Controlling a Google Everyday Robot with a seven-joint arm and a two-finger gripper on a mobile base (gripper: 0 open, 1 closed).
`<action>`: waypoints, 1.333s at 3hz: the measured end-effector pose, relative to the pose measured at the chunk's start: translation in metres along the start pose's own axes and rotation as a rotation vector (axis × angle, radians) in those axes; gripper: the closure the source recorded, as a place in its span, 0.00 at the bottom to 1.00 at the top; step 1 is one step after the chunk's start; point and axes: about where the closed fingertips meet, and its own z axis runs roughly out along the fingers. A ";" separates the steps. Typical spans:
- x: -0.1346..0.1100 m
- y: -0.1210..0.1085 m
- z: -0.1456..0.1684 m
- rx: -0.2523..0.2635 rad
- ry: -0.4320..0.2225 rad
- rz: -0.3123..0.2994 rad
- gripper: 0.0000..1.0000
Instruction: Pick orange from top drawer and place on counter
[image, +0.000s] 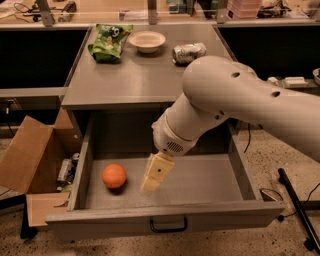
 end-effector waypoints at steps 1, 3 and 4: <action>0.000 0.001 0.000 -0.002 0.002 0.000 0.00; -0.010 -0.039 0.071 0.017 0.012 -0.041 0.00; -0.030 -0.048 0.096 0.012 -0.007 -0.065 0.00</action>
Offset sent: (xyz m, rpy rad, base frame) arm 0.0482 0.0324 -0.0609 -0.0340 -0.0218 0.0030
